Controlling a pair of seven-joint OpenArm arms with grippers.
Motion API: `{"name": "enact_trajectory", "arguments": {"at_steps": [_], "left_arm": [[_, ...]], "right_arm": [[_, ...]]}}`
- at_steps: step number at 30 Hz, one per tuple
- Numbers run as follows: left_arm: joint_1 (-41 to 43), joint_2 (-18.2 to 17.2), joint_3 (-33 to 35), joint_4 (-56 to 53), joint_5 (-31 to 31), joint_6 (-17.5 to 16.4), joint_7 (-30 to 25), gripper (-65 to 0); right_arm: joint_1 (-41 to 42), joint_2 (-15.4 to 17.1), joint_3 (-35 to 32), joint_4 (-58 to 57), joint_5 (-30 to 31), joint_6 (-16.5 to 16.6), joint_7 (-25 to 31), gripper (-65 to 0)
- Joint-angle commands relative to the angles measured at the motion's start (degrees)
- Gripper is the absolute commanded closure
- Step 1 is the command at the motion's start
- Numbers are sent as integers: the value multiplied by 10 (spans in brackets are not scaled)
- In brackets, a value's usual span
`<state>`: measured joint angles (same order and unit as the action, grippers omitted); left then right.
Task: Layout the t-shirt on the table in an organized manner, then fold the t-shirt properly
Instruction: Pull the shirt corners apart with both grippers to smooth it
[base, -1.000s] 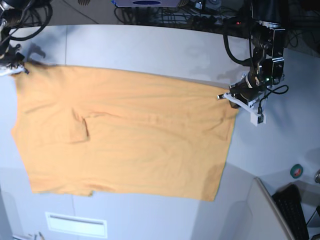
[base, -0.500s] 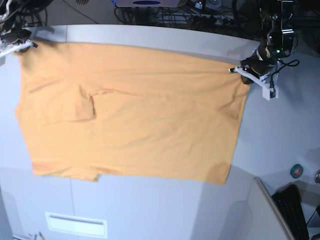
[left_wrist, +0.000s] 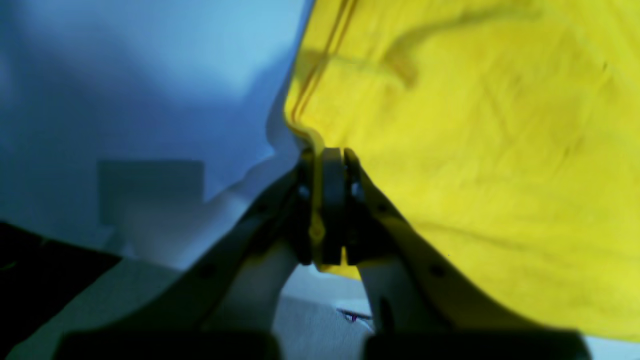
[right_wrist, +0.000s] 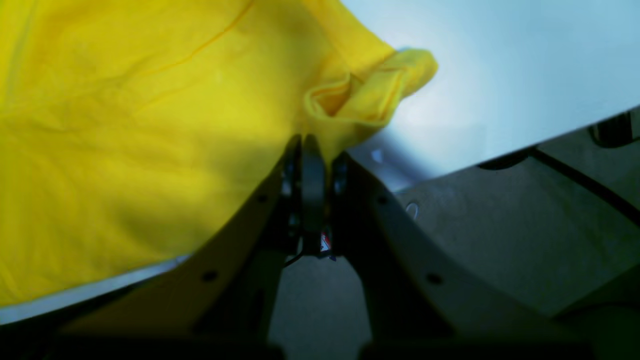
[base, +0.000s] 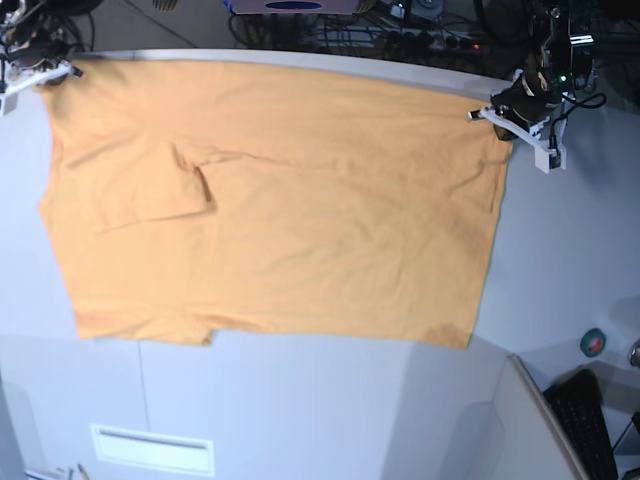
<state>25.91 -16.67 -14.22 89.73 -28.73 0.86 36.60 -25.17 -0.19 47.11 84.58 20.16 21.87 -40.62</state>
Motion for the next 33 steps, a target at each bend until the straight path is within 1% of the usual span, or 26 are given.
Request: {"name": "enact_trajectory", "arguments": {"at_steps": [1,3,4,5,6,7,9,10,12,13,14,16,17,19,20,21,23,25,26,27,29,33], "left_arm": [[0,-8,-5,10,-1,1,-10,0],[1,-8,-5,10,-1,1,-10,0],[2,-8,-5,10,-1,1,-10,0],[6,-8,-6,11,-1,1,-10,-35],[9,-8,-6,14,-1,1,-11,-128],[9,-8,-6,18,-1,1,-11,-212],[14,-8,-15,31,-1,1,-10,-392],[19,-6,-30,42,-1,1,-10,-467],[22,15,-69,67,-1,1,-9,-573],[25,26,-99,82,-1,1,-9,-601],[25,37,-127,97,-1,1,-9,-607],[22,49,-166,117,-1,1,-9,-607],[19,50,-171,123,-1,0,-8,-607],[12,48,-156,127,-1,-1,-8,-606],[0,48,-137,126,-1,-1,-8,-584],[-13,48,-116,121,1,-1,-8,-530],[-35,48,-77,104,5,-1,-9,-349],[-65,48,-49,75,5,-1,-9,-92],[-78,48,-40,56,5,-1,-9,0],[-92,48,-32,32,5,-1,-9,0],[-114,49,-26,-12,5,-1,-9,0],[-122,48,-27,-61,5,-1,-9,0]], "right_arm": [[-5,1,11,12,2,-1,5,0],[-12,-8,30,29,2,-1,5,-8],[-15,-15,37,43,2,0,5,-86],[-18,-20,44,57,2,0,5,-141],[-22,-24,49,72,2,1,5,-182],[-25,-25,50,87,2,1,5,-200],[-34,-25,47,117,2,1,5,-210],[-35,-25,47,129,2,1,5,-213],[-34,-22,47,144,2,1,-6,-231],[-32,-20,48,147,2,1,-15,-249],[-28,-14,48,152,2,1,-19,-272],[-14,0,47,155,2,1,-21,-327],[-2,8,46,155,2,1,-22,-356],[40,36,41,147,2,1,-22,-399],[65,53,30,129,1,1,-22,-405],[92,74,19,103,1,1,-22,-404],[155,113,-1,39,0,1,-22,-404],[217,146,-27,-45,-1,1,-18,-404],[243,161,-38,-85,-1,1,-17,-404],[273,175,-54,-132,-1,1,-9,-404],[323,204,-94,-225,-1,0,25,-404],[395,242,-179,-395,-1,-4,110,-410]]}}
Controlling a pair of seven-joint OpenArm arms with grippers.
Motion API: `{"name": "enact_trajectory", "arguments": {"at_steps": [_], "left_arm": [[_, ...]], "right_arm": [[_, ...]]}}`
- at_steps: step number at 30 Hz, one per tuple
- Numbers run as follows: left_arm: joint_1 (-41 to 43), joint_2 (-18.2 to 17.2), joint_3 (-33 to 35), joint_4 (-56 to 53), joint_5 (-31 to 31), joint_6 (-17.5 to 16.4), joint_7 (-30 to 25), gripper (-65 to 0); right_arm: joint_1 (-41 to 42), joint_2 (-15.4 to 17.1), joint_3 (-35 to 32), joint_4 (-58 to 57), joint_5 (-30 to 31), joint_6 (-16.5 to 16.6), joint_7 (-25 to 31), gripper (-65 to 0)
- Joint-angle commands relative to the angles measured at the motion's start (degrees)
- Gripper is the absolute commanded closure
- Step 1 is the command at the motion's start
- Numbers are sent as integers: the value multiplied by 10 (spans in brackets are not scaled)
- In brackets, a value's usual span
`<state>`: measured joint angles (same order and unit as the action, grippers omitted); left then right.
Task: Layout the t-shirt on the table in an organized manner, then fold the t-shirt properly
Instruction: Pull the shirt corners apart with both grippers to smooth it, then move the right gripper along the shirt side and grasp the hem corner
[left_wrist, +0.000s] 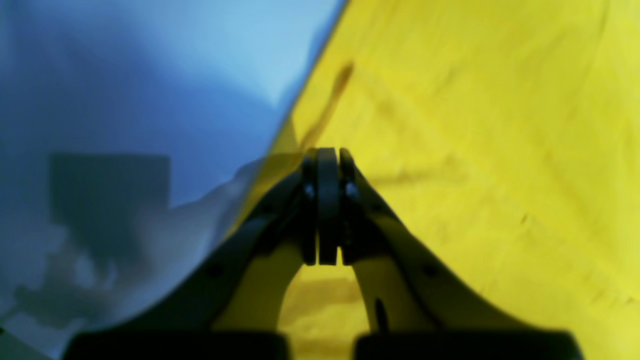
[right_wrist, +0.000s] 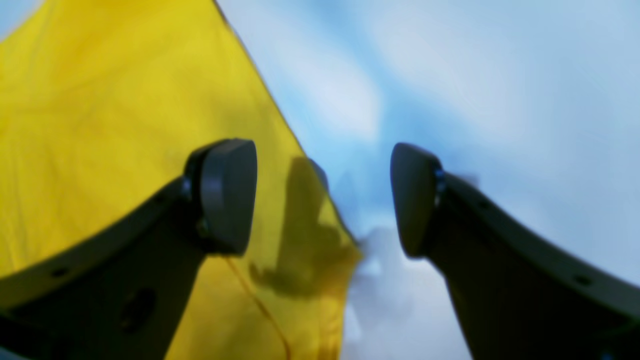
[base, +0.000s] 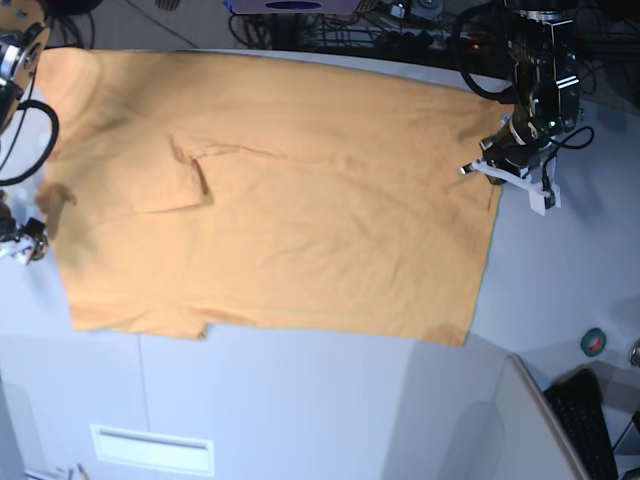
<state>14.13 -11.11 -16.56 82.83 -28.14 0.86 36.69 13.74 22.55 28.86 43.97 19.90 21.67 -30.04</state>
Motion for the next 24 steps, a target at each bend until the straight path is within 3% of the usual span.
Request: {"name": "enact_trajectory", "arguments": {"at_steps": [1,6,17,22,24], "left_arm": [[-3,-7,-5,4,-1,-1,-10,0],[9,-8,-5,6,-1,-1,-13,0],[2,-26,-7,22,-1,-1,-10,0],[1,-26,-35,20,-1,-1,-10,0],[1,-28,-41,19,-1,-1,-10,0]], "right_arm": [[22,21,-13,-30,2,-2,20,-411],[49,31,-37,-124,2,-2,90,-411],[19,3,-87,-122,2,3,81,-392],[16,1,-92,-122,2,3,85,-189],[16,-1,-92,-122,2,3,85,-153]]}}
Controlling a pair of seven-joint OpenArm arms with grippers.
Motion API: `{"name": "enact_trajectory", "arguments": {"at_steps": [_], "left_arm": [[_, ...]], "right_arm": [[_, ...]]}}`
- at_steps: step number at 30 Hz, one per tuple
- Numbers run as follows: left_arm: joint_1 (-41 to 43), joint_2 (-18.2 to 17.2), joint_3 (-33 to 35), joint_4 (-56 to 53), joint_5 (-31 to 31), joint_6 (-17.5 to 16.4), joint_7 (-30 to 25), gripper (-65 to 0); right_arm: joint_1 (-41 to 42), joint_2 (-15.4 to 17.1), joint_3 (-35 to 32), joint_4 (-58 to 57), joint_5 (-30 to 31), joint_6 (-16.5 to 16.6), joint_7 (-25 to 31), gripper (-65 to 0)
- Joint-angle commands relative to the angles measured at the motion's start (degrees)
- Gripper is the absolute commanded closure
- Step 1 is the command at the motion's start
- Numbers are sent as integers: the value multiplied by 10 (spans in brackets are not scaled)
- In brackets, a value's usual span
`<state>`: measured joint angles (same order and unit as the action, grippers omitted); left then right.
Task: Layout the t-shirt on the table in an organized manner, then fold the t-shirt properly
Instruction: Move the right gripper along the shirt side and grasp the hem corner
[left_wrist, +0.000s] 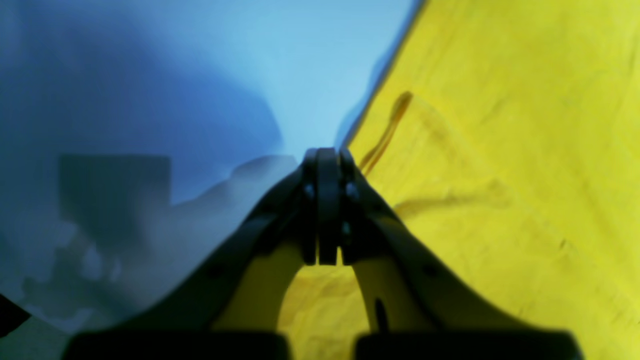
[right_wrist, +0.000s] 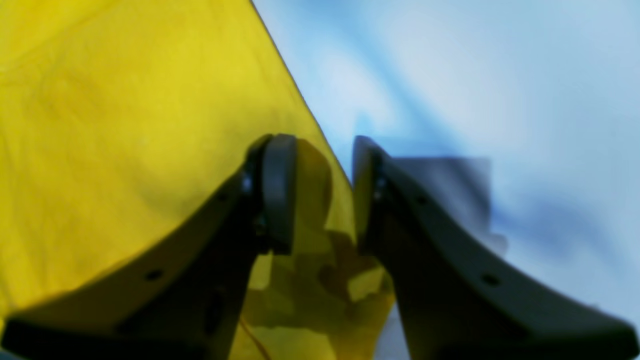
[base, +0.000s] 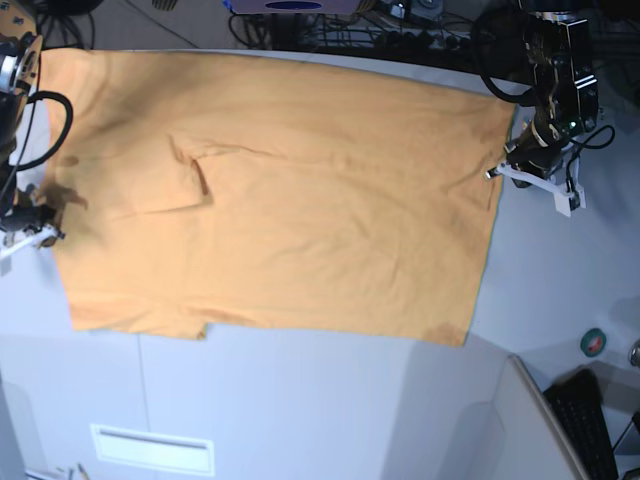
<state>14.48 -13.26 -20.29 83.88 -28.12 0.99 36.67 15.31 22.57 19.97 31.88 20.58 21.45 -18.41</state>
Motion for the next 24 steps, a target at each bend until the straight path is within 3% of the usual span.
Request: {"name": "enact_trajectory", "arguments": {"at_steps": [1,3,6,11,14,20,24], "left_arm": [[-3,-8,-12,7,-1,-2,-9,0],[-2,-8,-22,7,-1,-2,-9,0],[-2,-8,-34,7,-1,-2,-9,0],[-3,-8,-37,7,-1,-2,-9,0],[-3,-8,-34,7,-1,-2,-9,0],[-4,-8,-36,7,-1,-2,-9,0],[-4,-8,-35,7,-1,-2,-9,0]], "right_arm": [[0,-1,-3,-1,-5,5,-31,-155],[0,-2,-3,-1,-5,5,-31,-134],[1,-2,1,-1,-5,5,-28,0],[5,-1,2,5,-5,2,-28,0],[-21,-2,2,79,-4,0,-44,0],[-96,-34,32,303,-2,0,-162,0],[-145,-78,67,437,-2,0,-231,0]]}}
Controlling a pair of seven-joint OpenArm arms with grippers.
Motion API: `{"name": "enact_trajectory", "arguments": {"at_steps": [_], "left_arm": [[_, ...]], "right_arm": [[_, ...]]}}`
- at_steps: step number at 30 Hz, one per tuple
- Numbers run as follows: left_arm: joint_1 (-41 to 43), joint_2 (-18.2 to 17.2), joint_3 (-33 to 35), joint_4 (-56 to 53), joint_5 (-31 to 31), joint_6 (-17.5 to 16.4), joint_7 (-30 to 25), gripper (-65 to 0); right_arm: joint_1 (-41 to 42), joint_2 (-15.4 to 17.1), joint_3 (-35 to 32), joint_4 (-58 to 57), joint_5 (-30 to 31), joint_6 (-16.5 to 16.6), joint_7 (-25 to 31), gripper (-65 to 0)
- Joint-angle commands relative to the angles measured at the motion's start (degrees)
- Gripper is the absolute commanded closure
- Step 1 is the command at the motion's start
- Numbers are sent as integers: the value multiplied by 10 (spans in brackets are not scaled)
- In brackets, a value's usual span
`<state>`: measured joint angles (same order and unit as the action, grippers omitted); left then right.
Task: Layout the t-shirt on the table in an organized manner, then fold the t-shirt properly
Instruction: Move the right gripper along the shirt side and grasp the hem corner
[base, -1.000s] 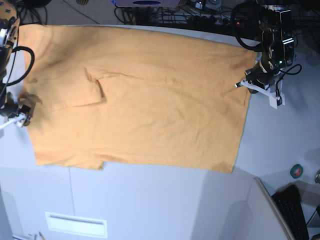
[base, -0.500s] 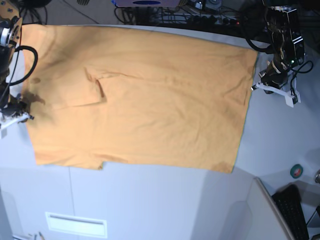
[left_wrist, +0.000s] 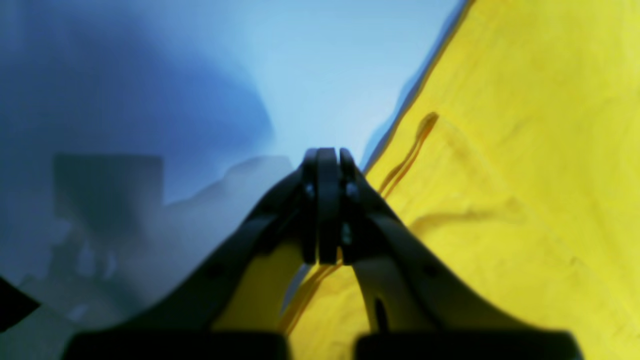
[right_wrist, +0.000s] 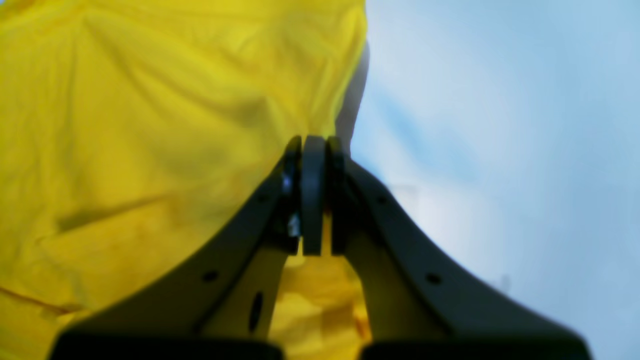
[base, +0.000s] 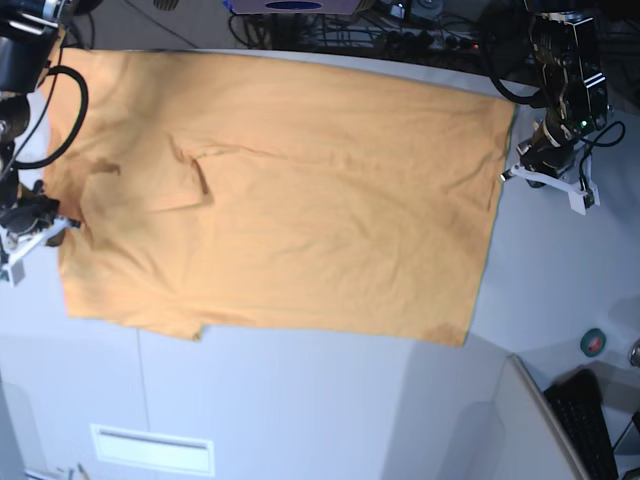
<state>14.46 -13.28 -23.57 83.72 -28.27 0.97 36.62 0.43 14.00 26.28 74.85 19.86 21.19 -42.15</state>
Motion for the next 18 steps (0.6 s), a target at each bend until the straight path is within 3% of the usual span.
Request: {"name": "enact_trajectory", "arguments": {"at_steps": [1,5,9,15,16,18], "left_arm": [[-3,-7,-1,8,0,-2,-9,0],[-3,-7,-2,8,0,-2,-9,0],[-3,-7,-3,7,0,-2,-9,0],[-3,-7,-4,7,0,-2,-9,0],[-3,-7,-4,7,0,-2,-9,0],[-3,-7,-4,7,0,-2,-9,0]], "right_arm": [[-7,1,8,40,5,3,-11,0],[-52,-38,21,132,5,3,-69,0],[-87,-79,25,181,5,3,-94,0],[-99,-99,24,187,5,5,-144,0],[-98,-103,24,192,5,7,-150,-23],[-98,-105,25,213,5,7,-152,-197]]}}
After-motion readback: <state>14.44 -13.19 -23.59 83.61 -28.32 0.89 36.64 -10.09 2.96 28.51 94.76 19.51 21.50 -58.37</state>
